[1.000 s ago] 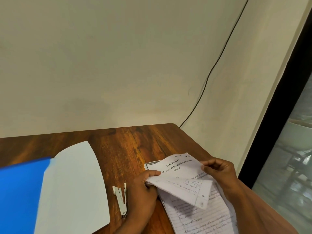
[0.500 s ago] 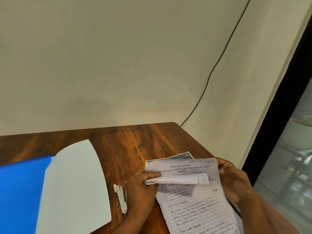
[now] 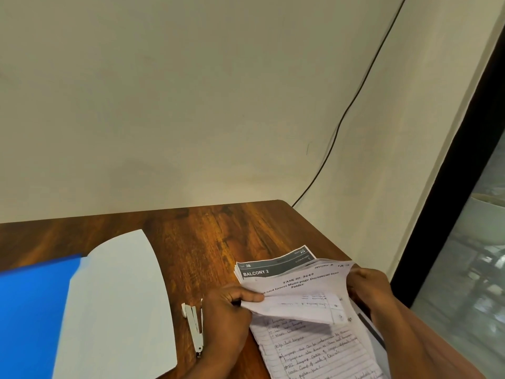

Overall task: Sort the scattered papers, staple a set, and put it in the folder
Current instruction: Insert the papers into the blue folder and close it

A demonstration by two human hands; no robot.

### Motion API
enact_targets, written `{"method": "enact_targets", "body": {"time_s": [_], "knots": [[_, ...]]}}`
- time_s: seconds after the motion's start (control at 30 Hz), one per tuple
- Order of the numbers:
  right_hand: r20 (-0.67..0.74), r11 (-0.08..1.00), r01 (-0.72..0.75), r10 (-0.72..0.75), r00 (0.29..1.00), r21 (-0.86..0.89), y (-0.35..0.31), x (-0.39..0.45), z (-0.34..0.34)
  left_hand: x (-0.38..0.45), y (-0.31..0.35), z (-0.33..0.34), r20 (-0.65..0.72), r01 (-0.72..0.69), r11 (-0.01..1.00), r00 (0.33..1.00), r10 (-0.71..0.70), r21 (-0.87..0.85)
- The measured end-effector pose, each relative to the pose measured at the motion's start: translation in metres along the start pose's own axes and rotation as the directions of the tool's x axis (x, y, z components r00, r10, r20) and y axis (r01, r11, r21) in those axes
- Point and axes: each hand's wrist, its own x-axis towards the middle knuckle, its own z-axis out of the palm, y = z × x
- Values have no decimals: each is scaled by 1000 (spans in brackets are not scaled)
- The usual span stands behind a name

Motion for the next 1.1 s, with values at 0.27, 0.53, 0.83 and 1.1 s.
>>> {"method": "enact_targets", "body": {"time_s": [0.27, 0.53, 0.83, 1.1], "knots": [[134, 994, 54, -40, 990, -97, -5, 0, 4, -1, 4, 0, 0, -17, 1000, 1000, 17, -20], [309, 978, 11, -77, 948, 209, -4, 0, -9, 0, 10, 1, -3, 18, 998, 1000, -19, -66], [301, 951, 11, -109, 947, 308, 4, 3, -11, -2, 10, 2, -19, 36, 999, 999, -36, -39], [343, 926, 11, -151, 927, 378, 2, -4, -10, -1, 5, -1, -106, 31, 999, 994, -32, -9]]}}
